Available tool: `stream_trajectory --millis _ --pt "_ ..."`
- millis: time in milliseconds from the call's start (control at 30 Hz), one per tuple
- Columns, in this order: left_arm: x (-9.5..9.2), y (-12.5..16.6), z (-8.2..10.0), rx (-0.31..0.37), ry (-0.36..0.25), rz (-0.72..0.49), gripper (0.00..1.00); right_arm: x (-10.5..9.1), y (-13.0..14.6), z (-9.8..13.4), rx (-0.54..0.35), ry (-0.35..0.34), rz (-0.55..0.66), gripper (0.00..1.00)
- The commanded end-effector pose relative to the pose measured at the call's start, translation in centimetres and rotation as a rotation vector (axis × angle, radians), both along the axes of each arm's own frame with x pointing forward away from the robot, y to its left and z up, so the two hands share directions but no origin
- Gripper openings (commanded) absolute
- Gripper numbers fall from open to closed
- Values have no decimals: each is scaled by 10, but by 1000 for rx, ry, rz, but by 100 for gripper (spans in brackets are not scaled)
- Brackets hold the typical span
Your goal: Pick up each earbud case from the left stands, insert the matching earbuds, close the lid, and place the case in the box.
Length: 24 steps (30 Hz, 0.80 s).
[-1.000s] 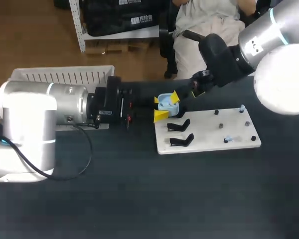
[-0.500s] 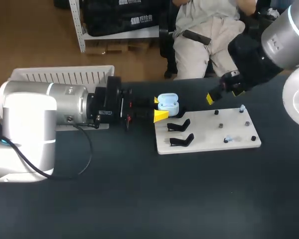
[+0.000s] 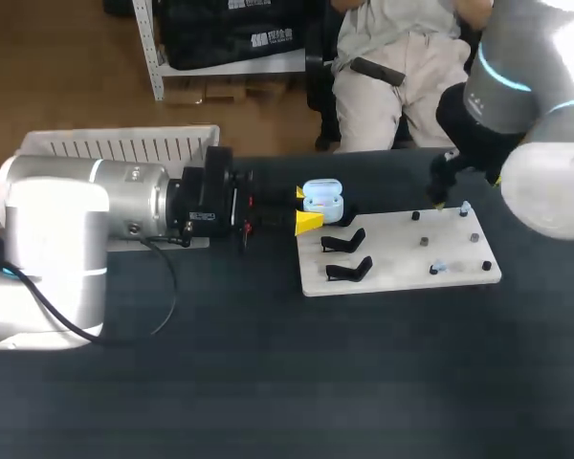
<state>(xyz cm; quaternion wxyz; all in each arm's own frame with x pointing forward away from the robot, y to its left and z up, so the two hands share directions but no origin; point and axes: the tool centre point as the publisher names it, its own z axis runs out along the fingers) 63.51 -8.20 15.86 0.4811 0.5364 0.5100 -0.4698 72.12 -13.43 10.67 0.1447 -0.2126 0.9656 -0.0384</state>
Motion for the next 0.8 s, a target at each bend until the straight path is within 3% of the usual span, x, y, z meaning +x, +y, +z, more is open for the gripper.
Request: stream_trajectory --millis 33,233,600,667,733,800 --pt "1 0 0 1 1 -2 0 25 1 -25 -61 73 -19 100" --pt "1 0 0 1 1 -2 0 34 -12 -42 -68 110 -25 100" --pt "1 0 0 1 1 -2 0 40 -31 -56 -80 118 -34 98" --pt "1 0 0 1 1 -2 0 41 -33 -58 -79 120 -35 77" --pt "1 0 0 1 1 -2 0 41 -34 -60 -78 121 -35 69" --pt "1 0 0 1 1 -2 0 41 -34 -62 -77 119 -33 52"
